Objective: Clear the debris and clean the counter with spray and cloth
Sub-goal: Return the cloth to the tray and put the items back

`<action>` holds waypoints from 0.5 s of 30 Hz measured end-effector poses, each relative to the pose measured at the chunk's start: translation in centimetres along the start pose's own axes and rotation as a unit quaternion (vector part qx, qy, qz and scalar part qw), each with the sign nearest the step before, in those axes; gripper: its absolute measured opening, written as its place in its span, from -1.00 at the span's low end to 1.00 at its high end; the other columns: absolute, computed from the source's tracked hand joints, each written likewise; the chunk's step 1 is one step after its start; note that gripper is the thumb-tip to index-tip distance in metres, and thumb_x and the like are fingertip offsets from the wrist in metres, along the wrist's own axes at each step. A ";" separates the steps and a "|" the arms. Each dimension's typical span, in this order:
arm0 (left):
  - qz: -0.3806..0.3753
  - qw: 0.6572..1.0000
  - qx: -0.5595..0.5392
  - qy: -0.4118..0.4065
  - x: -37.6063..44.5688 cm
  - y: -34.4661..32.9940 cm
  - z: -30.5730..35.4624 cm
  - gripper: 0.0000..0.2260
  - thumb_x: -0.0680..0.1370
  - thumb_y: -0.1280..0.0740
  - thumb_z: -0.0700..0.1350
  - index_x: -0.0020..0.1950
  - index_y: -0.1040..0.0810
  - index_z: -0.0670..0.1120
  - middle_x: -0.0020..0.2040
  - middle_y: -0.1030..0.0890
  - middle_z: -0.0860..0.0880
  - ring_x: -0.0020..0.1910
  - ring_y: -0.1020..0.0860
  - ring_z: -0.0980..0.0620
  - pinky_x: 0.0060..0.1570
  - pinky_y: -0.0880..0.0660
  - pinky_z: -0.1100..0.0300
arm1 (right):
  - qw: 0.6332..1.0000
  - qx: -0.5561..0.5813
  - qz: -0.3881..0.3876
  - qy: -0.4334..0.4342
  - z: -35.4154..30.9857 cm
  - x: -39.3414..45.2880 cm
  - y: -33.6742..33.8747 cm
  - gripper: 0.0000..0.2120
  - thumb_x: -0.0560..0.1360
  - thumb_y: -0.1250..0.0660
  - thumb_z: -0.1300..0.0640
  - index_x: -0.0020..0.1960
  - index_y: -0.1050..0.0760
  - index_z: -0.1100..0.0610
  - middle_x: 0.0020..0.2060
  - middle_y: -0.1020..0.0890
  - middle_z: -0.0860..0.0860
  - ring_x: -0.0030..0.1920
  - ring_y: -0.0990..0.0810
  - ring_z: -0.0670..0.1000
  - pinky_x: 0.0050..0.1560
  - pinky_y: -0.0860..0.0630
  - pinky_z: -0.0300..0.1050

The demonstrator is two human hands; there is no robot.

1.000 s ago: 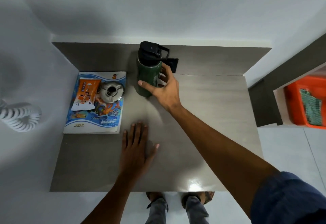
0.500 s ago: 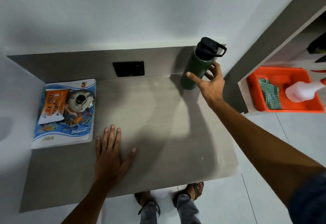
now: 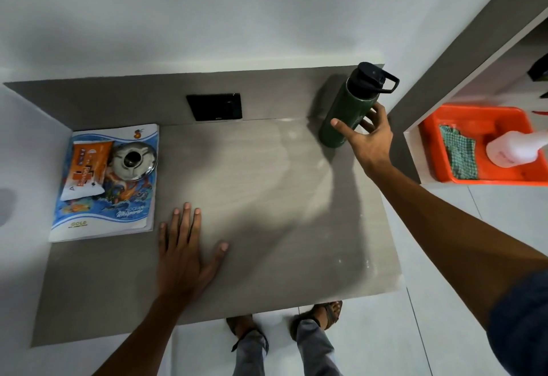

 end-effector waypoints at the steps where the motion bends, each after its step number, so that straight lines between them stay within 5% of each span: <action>1: 0.003 1.000 0.001 -0.001 0.0 0.0 0.0 -0.12 0.62 -0.09 0.45 0.77 -0.19 -0.11 0.81 -0.14 -0.12 0.81 -0.08 -0.19 0.76 -0.05 -0.26 | 1.000 -0.006 -0.001 0.000 0.0 0.0 0.0 -0.05 0.31 -0.77 -0.18 0.56 -0.43 0.01 0.41 -0.64 0.00 0.40 -0.66 0.06 0.41 -0.66 0.17; 5: 0.005 1.000 0.011 -0.007 0.0 -0.3 -0.3 -0.12 0.63 -0.08 0.46 0.78 -0.18 -0.11 0.81 -0.12 -0.12 0.81 -0.07 -0.18 0.77 -0.05 -0.26 | 0.999 -0.032 -0.020 0.007 -0.2 0.4 0.6 -0.07 0.31 -0.76 -0.21 0.55 -0.44 -0.02 0.34 -0.65 -0.09 0.38 -0.67 0.02 0.43 -0.65 0.12; 10: 0.004 1.000 -0.003 -0.010 0.1 -0.4 -0.5 -0.17 0.68 -0.03 0.42 0.77 -0.20 -0.13 0.81 -0.11 -0.13 0.81 -0.07 -0.18 0.75 -0.09 -0.29 | 0.991 -0.107 -0.012 -0.074 2.6 -2.8 -0.1 0.13 0.34 -0.75 -0.16 0.71 -0.20 0.04 0.63 -0.42 0.05 0.56 -0.48 0.10 0.62 -0.43 0.13; 15: 0.040 0.993 -0.114 -0.013 0.8 1.5 0.0 -0.27 0.72 -0.18 0.27 0.73 -0.28 -0.19 0.80 -0.16 -0.17 0.80 -0.11 -0.21 0.73 -0.17 -0.28 | 0.977 -0.166 -0.058 -0.119 4.8 -8.7 -3.9 -0.28 0.43 -0.69 -0.13 0.41 -0.45 0.13 0.25 -0.62 0.10 0.25 -0.66 0.19 0.34 -0.66 0.22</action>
Point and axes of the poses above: each hand's wrist, its own x-axis towards the middle knuckle, its own y-axis out of the back of the hand, z = x × y, the point moved 4 cm from there along x, towards the middle knuckle
